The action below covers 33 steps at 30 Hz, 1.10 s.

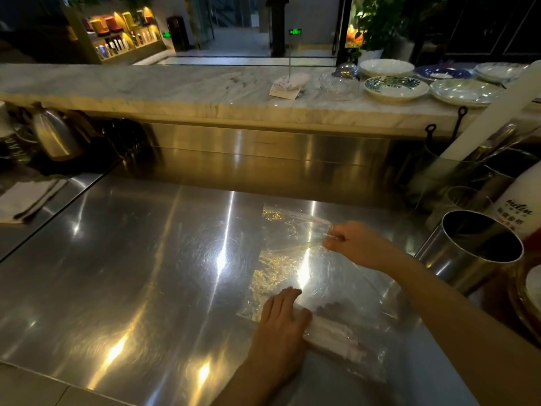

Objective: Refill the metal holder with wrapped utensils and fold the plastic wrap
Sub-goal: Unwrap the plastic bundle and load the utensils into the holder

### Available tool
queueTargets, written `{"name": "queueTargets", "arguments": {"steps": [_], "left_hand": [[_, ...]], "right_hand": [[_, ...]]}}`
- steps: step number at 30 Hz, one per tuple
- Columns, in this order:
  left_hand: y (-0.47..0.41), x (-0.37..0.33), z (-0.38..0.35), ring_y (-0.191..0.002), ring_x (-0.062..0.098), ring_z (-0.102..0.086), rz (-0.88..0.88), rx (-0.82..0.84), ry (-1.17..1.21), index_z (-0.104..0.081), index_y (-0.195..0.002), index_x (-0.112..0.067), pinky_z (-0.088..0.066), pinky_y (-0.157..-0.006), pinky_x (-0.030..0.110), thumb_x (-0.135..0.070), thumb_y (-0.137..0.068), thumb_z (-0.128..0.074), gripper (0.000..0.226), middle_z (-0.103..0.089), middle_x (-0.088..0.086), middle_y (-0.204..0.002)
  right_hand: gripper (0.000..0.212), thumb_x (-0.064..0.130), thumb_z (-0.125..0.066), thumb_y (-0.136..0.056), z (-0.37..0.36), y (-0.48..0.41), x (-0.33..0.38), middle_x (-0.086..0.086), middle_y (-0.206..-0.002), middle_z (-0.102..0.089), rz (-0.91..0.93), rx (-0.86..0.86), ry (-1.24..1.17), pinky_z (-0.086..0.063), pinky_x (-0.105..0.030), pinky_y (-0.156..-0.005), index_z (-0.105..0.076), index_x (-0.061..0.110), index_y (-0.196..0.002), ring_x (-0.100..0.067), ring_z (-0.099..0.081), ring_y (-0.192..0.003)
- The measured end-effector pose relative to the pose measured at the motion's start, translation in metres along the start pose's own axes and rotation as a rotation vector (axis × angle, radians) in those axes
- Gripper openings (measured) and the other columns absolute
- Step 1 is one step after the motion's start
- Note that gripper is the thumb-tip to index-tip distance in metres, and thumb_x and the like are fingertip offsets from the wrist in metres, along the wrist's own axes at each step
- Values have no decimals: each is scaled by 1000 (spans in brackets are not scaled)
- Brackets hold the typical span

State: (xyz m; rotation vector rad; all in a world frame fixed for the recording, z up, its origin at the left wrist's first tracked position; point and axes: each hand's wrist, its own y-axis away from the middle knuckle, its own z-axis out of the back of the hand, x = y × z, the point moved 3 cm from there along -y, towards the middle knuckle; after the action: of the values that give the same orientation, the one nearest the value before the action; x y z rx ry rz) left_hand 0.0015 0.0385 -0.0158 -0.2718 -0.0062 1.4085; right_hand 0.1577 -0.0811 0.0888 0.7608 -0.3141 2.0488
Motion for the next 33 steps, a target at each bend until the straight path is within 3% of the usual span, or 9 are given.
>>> {"name": "queueTargets", "arguments": {"steps": [2,4,8,12,16,18,22,27,33], "left_hand": [[3,-4,3,-127,20,-46,-62,-2,-41,-59,-101,-32,-31,-105,42,-60,-64,-61,47,-54,-2,-134],[5,-6,7,-123,11,-49,-67,18,-21,-59,-110,-28,-26,-109,35,-70,-65,-52,62,-58,-8,-130],[9,-5,11,-103,6,-60,-99,-37,62,-56,-110,-27,-25,-104,28,-59,-73,-56,48,-66,-14,-108],[14,-5,10,-93,10,-50,-102,-34,64,-58,-108,-37,-40,-88,25,-61,-67,-59,47,-62,-10,-95],[21,-4,6,-123,18,-47,-116,-27,43,-60,-98,-37,-39,-99,42,-71,-72,-47,45,-60,-3,-126],[24,-5,4,-126,14,-46,-149,-16,72,-62,-100,-33,-34,-106,37,-72,-75,-44,50,-56,-5,-132],[25,-7,5,-115,2,-54,-118,55,144,-66,-101,-27,-40,-101,25,-68,-81,-37,54,-64,-12,-121],[25,-11,5,-106,0,-59,-101,67,150,-68,-102,-25,-42,-97,23,-65,-81,-40,53,-69,-14,-111],[23,-12,17,-103,0,-61,-104,33,124,-65,-105,-25,-51,-90,30,-62,-88,-28,55,-69,-13,-110]], "right_hand": [[42,20,-56,-88,6,0,0,5,-52,-37,2,-19,-1,-29,-21,-51,-36,23,-51,-7,-37,-50],[43,19,-56,-87,11,1,0,5,-51,-35,7,-30,1,-29,-21,-51,-35,22,-50,-6,-36,-49],[43,16,-58,-86,21,3,3,6,-52,-37,15,-50,-3,-28,-19,-50,-35,20,-50,-4,-36,-50],[42,15,-58,-87,32,5,6,7,-53,-39,0,-105,-22,-29,-18,-52,-38,24,-51,-4,-39,-51],[39,16,-56,-87,44,6,7,5,-53,-42,-10,-127,-11,-31,-19,-51,-40,22,-52,-6,-41,-50],[38,17,-56,-87,48,7,7,4,-53,-43,-9,-136,-9,-33,-21,-52,-41,22,-53,-8,-42,-50],[38,16,-58,-86,51,8,8,7,-56,-45,-3,-127,3,-33,-19,-53,-42,25,-53,-6,-44,-52],[35,17,-57,-87,46,10,8,8,-57,-45,-21,-112,18,-31,-18,-53,-43,27,-56,-5,-44,-54],[38,17,-57,-87,49,13,11,9,-57,-43,-17,-106,27,-30,-17,-53,-39,26,-54,-4,-43,-55]]}}
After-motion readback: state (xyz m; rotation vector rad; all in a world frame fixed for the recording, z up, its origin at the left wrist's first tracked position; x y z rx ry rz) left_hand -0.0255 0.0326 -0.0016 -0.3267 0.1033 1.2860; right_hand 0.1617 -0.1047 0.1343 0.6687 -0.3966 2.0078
